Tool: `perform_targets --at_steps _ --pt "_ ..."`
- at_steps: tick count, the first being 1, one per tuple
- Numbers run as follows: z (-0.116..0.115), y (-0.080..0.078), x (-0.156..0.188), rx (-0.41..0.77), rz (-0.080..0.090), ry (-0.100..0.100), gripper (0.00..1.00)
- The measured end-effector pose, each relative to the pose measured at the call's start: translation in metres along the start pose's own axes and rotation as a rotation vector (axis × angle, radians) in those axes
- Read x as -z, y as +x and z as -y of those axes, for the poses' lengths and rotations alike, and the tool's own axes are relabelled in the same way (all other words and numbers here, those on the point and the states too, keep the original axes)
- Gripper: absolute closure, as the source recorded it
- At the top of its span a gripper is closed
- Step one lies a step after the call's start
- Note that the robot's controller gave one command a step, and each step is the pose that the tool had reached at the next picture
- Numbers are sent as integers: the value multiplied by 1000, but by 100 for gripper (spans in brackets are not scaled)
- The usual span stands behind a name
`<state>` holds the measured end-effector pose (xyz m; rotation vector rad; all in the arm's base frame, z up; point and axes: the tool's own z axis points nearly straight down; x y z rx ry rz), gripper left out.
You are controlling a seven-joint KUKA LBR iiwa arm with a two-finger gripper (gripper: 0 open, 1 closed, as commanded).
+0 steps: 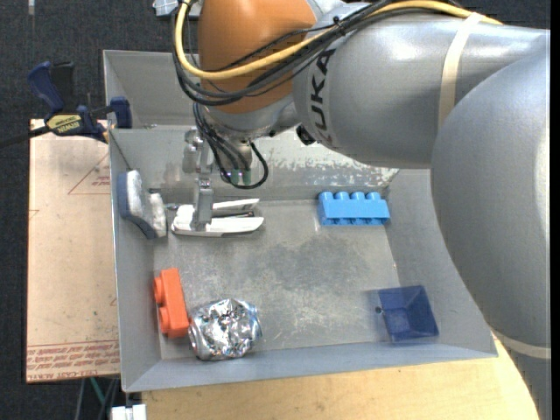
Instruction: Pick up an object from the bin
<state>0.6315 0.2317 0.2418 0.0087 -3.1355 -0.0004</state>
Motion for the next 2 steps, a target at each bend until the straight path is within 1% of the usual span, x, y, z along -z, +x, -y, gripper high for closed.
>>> perform_targets --at_steps 1,2 --pt "2 -1 6 -5 8 -1 0" --pt "54 2 -146 69 9 -2 0"
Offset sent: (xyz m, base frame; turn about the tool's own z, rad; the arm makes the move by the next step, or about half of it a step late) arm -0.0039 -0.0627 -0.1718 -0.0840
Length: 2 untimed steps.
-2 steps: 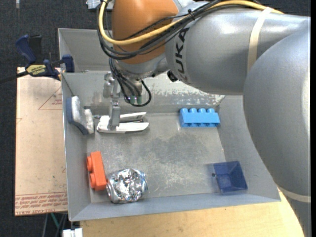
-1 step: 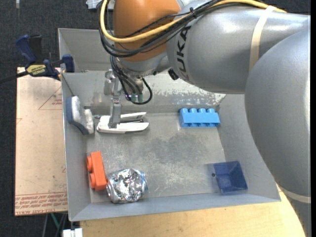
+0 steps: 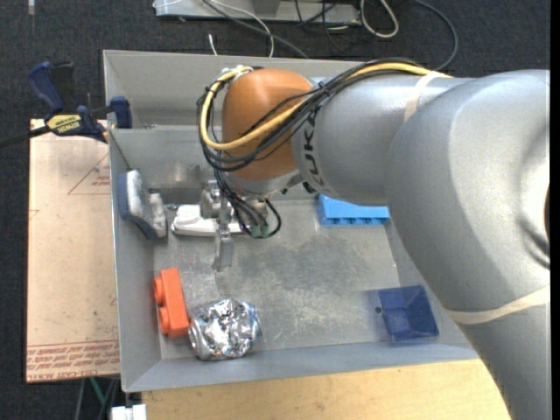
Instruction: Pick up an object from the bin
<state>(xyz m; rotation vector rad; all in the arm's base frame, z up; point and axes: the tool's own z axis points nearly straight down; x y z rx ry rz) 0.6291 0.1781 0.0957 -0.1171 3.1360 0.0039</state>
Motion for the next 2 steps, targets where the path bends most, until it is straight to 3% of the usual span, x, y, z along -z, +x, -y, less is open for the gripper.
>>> perform_targets --at_steps 1,2 --pt "21 13 68 15 17 -4 0" --pt "15 7 5 -40 10 -4 0"
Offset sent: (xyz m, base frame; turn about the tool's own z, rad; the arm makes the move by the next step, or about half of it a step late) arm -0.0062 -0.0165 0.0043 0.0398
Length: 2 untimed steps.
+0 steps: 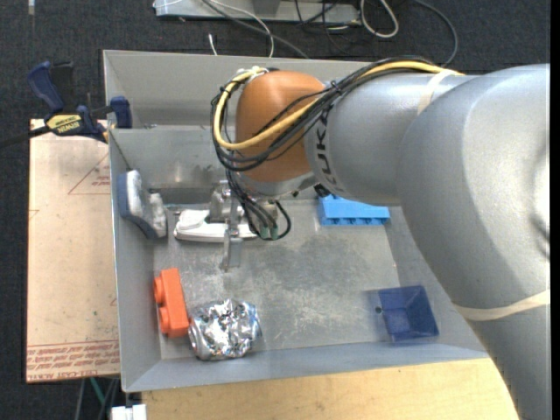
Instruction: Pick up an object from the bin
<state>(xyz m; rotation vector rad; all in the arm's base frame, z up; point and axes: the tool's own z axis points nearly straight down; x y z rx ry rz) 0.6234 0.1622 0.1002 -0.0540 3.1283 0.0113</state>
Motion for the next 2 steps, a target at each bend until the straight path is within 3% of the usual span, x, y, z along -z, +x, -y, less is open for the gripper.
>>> perform_targets --at_steps 1,2 --pt "3 2 -23 -133 35 -13 0" --pt "4 4 -24 -110 20 -9 100"
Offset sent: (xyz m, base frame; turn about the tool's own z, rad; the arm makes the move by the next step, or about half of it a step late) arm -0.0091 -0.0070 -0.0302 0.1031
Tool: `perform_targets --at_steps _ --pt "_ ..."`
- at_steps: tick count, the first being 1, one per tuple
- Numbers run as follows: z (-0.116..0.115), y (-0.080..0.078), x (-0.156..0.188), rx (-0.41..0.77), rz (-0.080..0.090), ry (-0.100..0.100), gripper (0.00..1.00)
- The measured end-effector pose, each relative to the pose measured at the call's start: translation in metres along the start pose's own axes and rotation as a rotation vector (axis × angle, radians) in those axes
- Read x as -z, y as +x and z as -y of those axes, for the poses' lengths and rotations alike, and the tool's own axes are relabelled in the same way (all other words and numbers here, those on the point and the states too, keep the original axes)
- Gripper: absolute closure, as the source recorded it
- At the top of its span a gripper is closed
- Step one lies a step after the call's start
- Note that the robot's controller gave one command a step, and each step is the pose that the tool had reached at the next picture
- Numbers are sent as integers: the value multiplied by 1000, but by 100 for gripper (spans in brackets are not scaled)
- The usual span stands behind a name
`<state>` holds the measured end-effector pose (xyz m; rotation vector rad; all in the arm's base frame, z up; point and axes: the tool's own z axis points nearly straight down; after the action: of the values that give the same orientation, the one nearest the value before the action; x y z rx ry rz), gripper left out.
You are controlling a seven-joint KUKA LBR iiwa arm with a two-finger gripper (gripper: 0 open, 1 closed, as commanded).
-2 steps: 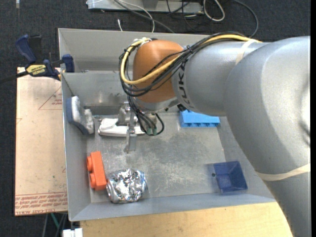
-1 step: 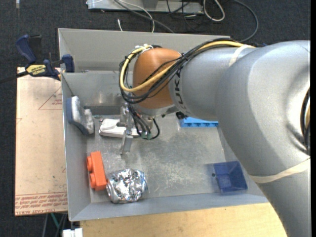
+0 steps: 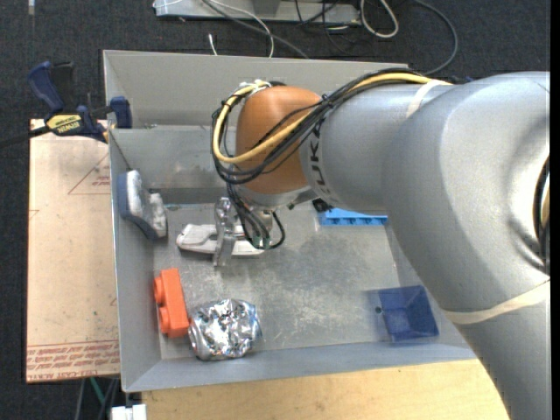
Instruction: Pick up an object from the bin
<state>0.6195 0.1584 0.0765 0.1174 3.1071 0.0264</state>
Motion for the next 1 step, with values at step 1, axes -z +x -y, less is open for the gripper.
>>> perform_targets --at_steps 1 --pt "0 0 0 6 0 0 100"
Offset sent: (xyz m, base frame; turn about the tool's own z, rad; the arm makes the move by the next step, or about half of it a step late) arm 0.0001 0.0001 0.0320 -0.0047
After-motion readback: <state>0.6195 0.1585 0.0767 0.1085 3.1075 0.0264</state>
